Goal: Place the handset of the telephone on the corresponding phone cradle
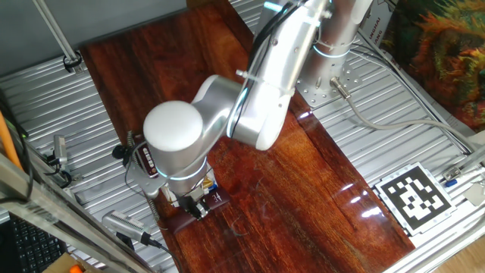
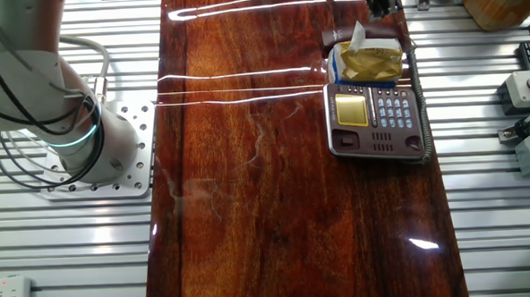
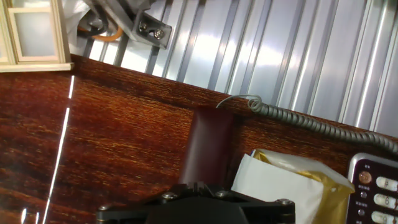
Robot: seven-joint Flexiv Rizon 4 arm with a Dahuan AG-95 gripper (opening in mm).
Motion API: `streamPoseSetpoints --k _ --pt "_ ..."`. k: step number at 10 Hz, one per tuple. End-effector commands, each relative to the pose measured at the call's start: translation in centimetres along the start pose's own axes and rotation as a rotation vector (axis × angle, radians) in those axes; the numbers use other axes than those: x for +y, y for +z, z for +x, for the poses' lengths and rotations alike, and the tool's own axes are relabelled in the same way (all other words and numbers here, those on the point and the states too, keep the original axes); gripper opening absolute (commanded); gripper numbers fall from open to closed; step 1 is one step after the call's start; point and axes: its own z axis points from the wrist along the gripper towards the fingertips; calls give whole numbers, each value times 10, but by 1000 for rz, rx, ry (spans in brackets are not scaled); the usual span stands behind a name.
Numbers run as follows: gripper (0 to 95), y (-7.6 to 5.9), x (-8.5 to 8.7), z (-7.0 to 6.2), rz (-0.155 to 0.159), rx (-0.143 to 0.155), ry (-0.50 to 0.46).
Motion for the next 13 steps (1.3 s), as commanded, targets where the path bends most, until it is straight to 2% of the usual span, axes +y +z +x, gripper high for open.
streamPoseSetpoints --k 1,3,4,5,9,13 --pt "0 0 -1 4 3 -10 0" --pt "0 2 -2 4 -1 -12 2" --pt "190 3 -3 5 -3 -10 11" --pt "190 4 -4 6 -4 -9 17" --pt "950 12 -7 8 -20 -20 2" --pt "950 13 -7 8 -17 -21 -7"
